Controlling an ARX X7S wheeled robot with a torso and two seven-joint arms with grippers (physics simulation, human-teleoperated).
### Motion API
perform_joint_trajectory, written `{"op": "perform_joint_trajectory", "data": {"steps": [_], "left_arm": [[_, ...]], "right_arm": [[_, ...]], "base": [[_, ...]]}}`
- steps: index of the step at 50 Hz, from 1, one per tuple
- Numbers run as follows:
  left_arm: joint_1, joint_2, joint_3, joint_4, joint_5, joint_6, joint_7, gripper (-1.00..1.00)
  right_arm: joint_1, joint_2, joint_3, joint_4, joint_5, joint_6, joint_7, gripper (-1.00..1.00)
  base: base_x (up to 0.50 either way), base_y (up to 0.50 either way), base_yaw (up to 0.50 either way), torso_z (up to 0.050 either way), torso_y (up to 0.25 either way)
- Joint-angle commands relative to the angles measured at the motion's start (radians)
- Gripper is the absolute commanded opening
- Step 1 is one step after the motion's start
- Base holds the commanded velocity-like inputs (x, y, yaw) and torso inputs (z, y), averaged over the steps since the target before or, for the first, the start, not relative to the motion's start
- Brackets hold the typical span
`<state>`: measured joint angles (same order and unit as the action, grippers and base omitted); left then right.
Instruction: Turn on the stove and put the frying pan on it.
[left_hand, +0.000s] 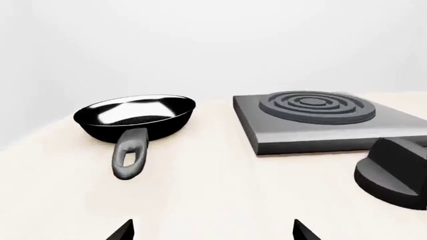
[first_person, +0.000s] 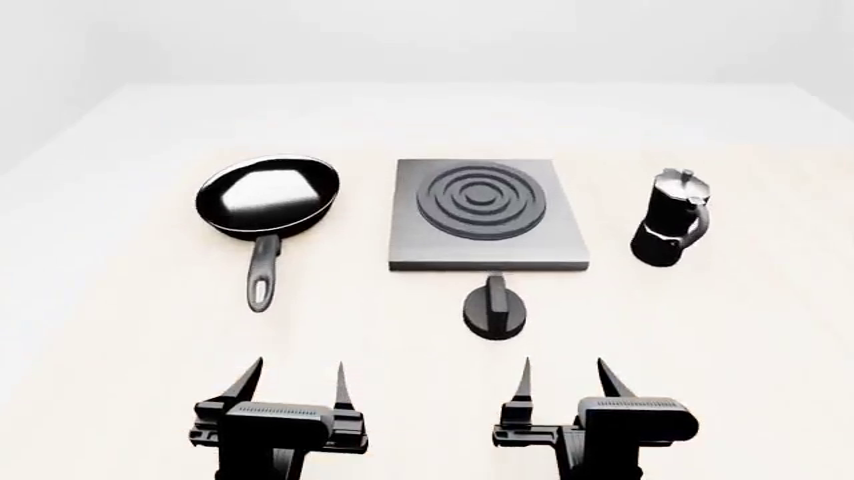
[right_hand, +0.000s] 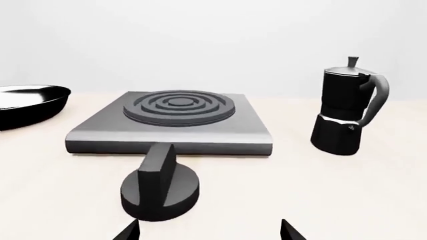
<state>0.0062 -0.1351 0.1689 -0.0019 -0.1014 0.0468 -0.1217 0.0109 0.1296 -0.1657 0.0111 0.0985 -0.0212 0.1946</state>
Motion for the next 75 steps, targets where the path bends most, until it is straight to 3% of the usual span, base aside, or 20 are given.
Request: {"op": "perform_joint_trajectory", "data": {"steps": [1, 42, 59, 75], "left_arm": [[0.000, -0.009, 0.009, 0.004, -0.008, -0.002, -0.009, 1.00], [-0.002, -0.030, 0.034, 0.006, -0.033, -0.001, -0.038, 1.00], [-0.004, -0.038, 0.044, 0.007, -0.038, -0.003, -0.052, 1.00], [-0.013, -0.043, 0.054, -0.011, -0.042, 0.007, -0.059, 1.00]], "right_arm": [[0.000, 0.008, -0.012, -0.004, 0.004, 0.001, 0.011, 1.00], [-0.006, 0.035, -0.034, -0.035, 0.050, 0.013, 0.029, 1.00], [0.116, 0.035, -0.089, -0.335, 0.154, 0.443, 0.038, 1.00], [0.247, -0.004, -0.044, -0.290, 0.297, 0.749, 0.072, 1.00]], "base": [[0.46, 0.00, 0.00, 0.000, 0.000], [0.40, 0.00, 0.00, 0.000, 0.000], [0.00, 0.00, 0.00, 0.000, 0.000], [0.00, 0.00, 0.00, 0.000, 0.000]]}}
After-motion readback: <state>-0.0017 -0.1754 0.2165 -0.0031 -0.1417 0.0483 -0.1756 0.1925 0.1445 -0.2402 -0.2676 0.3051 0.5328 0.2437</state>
